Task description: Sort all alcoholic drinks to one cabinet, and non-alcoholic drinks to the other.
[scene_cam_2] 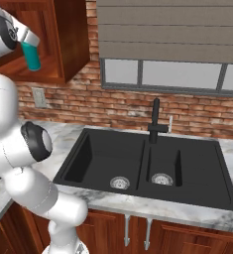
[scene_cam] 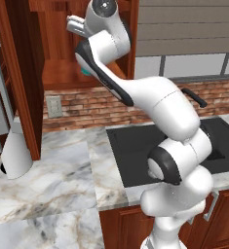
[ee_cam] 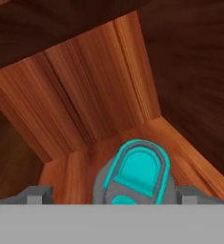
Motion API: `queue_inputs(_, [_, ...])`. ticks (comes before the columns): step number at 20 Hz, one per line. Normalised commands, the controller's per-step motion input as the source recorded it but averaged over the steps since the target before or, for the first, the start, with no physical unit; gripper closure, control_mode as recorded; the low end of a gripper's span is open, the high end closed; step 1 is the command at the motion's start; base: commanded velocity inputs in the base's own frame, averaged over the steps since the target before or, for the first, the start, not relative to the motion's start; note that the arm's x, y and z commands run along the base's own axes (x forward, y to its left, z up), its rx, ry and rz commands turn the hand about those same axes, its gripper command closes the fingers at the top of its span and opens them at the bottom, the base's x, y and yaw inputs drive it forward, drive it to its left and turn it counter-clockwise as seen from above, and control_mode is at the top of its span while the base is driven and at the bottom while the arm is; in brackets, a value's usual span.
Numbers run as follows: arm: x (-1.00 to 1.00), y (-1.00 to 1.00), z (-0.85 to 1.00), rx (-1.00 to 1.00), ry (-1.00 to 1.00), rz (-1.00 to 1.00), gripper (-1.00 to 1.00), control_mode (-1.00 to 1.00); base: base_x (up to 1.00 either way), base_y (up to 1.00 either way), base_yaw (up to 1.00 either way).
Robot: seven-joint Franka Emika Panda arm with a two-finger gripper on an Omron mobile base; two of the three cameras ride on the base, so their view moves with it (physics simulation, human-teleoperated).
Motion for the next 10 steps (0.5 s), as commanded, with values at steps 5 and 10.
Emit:
queue_inputs(5, [0.4, 0.0, -0.03, 0.0, 0.0, 0.0, -1.0, -1.0, 0.0, 0.0, 0.0])
queue_inputs(10, [0.3, 0.02, -0.09, 0.0, 0.0, 0.0, -1.0, -1.0, 0.0, 0.0, 0.0])
